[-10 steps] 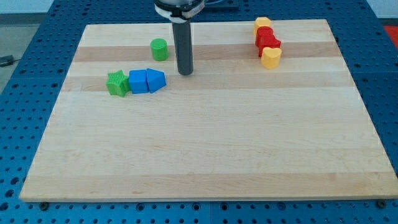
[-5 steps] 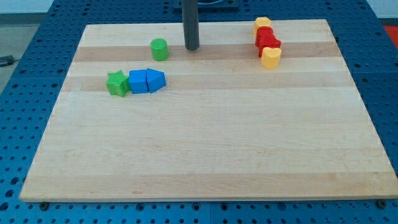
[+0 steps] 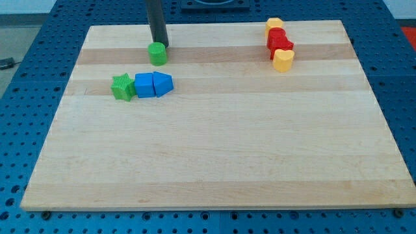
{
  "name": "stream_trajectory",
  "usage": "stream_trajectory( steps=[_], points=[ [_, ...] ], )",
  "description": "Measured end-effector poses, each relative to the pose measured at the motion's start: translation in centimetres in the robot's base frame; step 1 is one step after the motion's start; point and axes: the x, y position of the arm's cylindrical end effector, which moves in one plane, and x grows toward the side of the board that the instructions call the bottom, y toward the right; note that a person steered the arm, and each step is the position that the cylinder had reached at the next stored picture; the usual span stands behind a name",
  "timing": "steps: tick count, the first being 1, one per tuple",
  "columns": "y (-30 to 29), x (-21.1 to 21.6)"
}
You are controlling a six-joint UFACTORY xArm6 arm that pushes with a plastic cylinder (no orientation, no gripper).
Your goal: Keep the green circle at the right side of the blue triangle
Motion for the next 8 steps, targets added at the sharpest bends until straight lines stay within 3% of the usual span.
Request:
stream_trajectory(
  steps=[3,5,8],
  points=[
    [-2.9,0.1],
    [-1.3,4.1],
    [2.8,5.0]
  ],
)
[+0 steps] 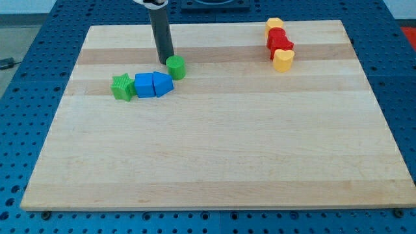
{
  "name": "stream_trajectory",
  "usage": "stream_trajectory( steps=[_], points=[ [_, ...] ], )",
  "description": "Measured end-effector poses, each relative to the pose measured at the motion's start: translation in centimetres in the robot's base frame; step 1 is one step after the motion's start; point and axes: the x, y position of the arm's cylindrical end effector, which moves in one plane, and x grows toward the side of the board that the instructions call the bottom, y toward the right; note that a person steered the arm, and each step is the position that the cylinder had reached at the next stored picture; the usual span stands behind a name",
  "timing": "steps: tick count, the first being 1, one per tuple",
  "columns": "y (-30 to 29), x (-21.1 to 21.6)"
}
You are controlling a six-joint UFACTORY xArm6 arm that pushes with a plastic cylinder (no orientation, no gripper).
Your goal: Keep the green circle at the right side of the blue triangle
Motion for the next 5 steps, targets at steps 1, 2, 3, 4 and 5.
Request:
stream_trajectory(
  steps=[1,2,3,4,5],
  points=[
    [0.9,0.1],
    [1.0,0.4],
    [1.0,1.1],
    [1.0,1.5],
    [1.1,1.8]
  ],
)
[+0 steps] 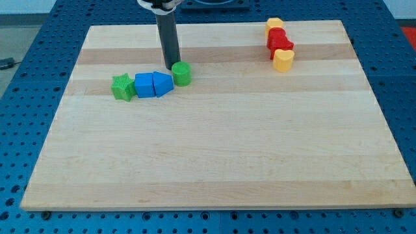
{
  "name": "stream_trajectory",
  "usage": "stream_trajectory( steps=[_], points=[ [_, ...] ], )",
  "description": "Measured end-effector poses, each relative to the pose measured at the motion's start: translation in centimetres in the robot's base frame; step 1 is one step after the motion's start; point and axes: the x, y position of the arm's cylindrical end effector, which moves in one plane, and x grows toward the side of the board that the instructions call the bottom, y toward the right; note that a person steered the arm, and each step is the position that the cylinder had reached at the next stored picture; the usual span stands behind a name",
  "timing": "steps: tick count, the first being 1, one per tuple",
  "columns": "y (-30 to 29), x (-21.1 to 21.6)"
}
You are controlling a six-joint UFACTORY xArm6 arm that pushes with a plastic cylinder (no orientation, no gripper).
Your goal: Keep the green circle at the right side of the blue triangle
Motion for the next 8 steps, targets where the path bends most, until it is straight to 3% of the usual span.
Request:
stream_trajectory(
  steps=[8],
  points=[
    [0.1,1.6]
  ],
)
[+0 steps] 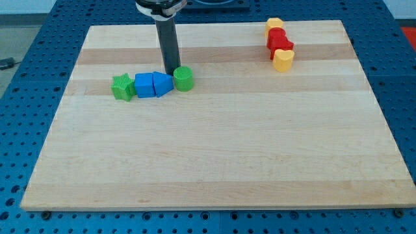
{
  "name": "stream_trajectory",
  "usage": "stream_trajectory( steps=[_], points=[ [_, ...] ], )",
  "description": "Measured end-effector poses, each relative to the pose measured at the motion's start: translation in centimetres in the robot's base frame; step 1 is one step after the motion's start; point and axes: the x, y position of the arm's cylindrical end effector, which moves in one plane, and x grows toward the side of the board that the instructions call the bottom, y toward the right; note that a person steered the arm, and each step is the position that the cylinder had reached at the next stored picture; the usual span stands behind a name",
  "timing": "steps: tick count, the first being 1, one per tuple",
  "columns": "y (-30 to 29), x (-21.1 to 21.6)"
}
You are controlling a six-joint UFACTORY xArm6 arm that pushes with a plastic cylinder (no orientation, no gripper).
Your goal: Keep the green circle at the right side of the blue triangle
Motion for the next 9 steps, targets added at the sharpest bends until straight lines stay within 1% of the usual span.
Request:
stream_trajectory(
  steps=[9],
  points=[
    [0.0,1.6]
  ],
)
